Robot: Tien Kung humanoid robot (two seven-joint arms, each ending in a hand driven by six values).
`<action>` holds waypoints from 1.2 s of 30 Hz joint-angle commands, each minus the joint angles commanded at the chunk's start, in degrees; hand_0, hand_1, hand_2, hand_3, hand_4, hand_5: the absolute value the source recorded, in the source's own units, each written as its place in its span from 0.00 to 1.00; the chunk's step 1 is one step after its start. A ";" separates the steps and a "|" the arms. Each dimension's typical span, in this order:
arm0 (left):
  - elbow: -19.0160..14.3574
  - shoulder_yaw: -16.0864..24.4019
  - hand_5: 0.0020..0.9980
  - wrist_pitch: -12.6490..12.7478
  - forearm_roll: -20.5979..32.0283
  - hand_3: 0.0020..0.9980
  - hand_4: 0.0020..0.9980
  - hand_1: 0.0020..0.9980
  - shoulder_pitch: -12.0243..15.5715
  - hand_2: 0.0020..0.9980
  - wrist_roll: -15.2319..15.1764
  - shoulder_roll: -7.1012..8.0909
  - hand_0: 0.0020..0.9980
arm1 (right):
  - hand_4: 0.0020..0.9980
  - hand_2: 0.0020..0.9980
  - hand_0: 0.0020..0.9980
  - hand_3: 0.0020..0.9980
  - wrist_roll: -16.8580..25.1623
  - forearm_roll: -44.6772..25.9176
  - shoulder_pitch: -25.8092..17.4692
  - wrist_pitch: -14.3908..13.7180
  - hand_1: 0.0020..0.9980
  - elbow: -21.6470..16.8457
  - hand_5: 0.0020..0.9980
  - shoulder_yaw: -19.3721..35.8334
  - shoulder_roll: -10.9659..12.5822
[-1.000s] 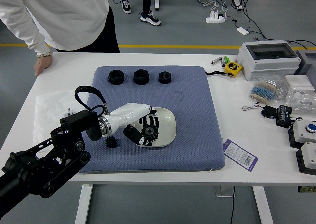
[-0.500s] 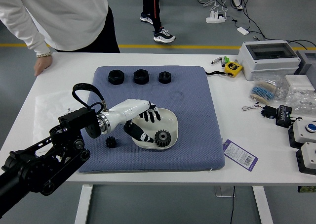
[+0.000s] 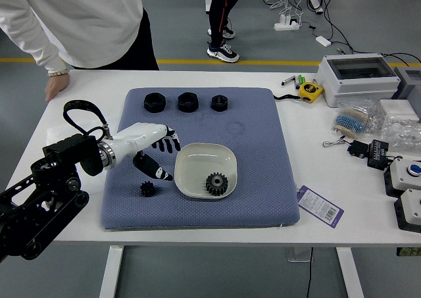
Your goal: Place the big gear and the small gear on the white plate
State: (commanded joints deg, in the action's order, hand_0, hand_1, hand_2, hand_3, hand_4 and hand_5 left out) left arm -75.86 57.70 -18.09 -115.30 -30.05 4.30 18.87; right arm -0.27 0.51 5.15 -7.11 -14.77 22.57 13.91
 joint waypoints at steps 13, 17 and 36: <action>-3.92 1.44 0.20 -2.81 0.24 0.59 1.00 0.53 3.17 0.56 1.03 2.05 0.49 | 0.96 0.77 0.68 0.68 -0.23 0.36 -0.27 -0.05 0.68 -0.02 0.77 0.30 -0.10; -3.65 1.50 0.20 -4.08 1.22 0.59 1.00 0.53 3.70 0.56 1.51 1.96 0.49 | 0.96 0.77 0.68 0.68 -0.31 0.43 -0.24 0.00 0.68 -0.04 0.77 0.30 -0.10; -0.95 1.82 0.07 -4.71 0.36 0.57 1.00 0.46 5.09 0.52 1.64 0.76 0.42 | 0.96 0.77 0.68 0.68 -0.26 -0.04 -0.01 0.17 0.68 -0.04 0.77 -0.02 -0.11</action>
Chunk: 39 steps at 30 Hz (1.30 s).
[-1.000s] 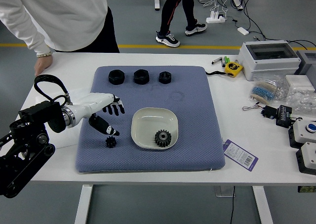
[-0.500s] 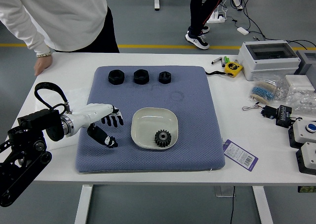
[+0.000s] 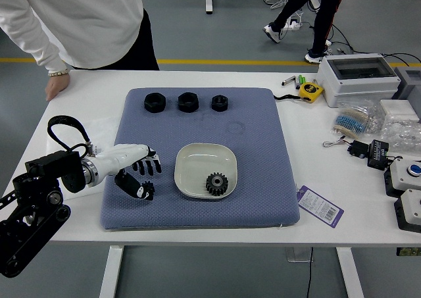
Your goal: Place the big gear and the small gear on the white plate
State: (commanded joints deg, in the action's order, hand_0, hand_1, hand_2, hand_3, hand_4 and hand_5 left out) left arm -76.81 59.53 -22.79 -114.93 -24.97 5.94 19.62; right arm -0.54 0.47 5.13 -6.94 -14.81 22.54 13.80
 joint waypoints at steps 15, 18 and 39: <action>2.78 -0.31 0.02 1.52 -0.19 0.56 0.94 0.44 -0.19 0.51 -0.67 -1.14 0.38 | 0.96 0.77 0.68 0.68 -0.08 0.22 0.15 0.08 0.68 0.02 0.77 0.11 0.03; 3.07 -0.35 0.00 1.83 -0.11 0.55 0.90 0.39 -0.38 0.48 -0.84 -1.33 0.34 | 0.96 0.77 0.68 0.68 -0.06 0.21 0.19 0.11 0.68 0.02 0.77 0.06 0.06; 4.47 -0.33 0.00 2.39 1.43 0.55 0.93 0.34 -0.28 0.45 -0.81 -1.80 0.28 | 0.95 0.77 0.68 0.68 -0.04 0.22 0.33 0.17 0.68 0.03 0.77 0.02 0.11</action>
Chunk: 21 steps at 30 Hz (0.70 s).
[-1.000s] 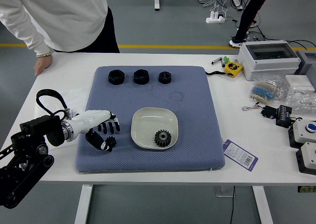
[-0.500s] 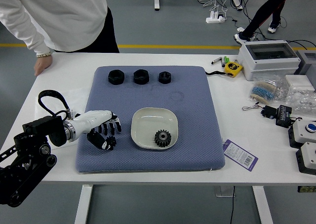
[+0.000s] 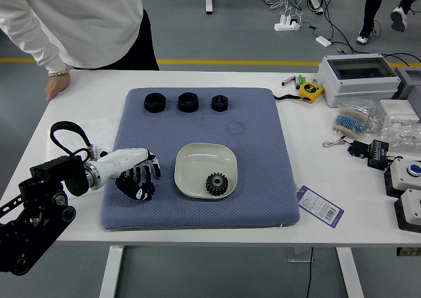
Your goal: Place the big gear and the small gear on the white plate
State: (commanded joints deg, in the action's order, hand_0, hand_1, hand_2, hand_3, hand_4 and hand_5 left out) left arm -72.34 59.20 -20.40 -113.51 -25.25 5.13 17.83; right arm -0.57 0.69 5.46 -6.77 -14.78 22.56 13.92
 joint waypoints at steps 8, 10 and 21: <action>0.17 0.06 0.00 -0.20 0.33 0.55 0.92 0.34 0.09 0.46 0.19 0.00 0.27 | 0.95 0.77 0.68 0.68 0.02 -0.09 0.01 -0.02 0.68 0.00 0.77 -0.04 -0.01; 0.16 0.10 0.00 -0.24 0.32 0.56 0.90 0.32 0.07 0.44 0.20 0.02 0.25 | 0.95 0.77 0.68 0.68 0.02 -0.11 0.02 -0.03 0.68 0.00 0.77 -0.04 -0.01; -0.02 0.31 0.00 -1.01 0.35 0.57 0.85 0.30 0.16 0.43 0.27 0.14 0.24 | 0.95 0.77 0.68 0.68 -0.03 0.00 -0.09 -0.06 0.68 -0.01 0.77 0.08 -0.04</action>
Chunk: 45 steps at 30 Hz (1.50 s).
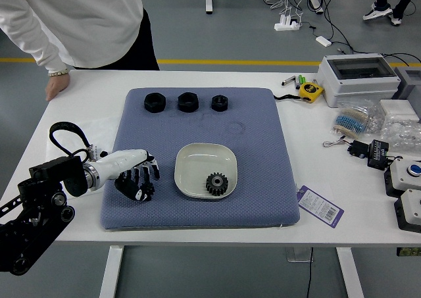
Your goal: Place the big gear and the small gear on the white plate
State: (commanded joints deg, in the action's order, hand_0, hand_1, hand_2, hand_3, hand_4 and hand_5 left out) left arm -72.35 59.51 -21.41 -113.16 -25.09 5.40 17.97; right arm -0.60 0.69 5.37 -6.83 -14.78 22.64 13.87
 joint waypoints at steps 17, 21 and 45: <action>-1.00 1.00 0.00 -1.40 0.41 0.57 0.68 0.25 0.14 0.42 1.71 0.45 0.23 | 0.95 0.77 0.68 0.68 -0.10 0.39 -0.41 -0.08 0.68 -0.03 0.77 0.31 -0.06; -1.09 1.50 0.00 -1.14 1.62 0.58 0.59 0.23 0.12 0.41 2.13 0.53 0.23 | 0.95 0.77 0.68 0.68 -0.14 0.58 -0.50 -0.09 0.68 -0.03 0.77 0.41 -0.05; -5.45 2.09 0.00 -1.05 2.74 0.58 0.60 0.21 -3.60 0.36 2.46 -0.58 0.22 | 0.95 0.77 0.68 0.68 -0.11 0.25 -0.17 -0.09 0.68 -0.04 0.77 0.18 -0.01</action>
State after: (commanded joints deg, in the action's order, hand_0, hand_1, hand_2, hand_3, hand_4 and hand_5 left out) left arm -77.80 61.60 -22.46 -110.41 -28.70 7.86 17.39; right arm -0.71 0.94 5.20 -6.92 -14.82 22.82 13.86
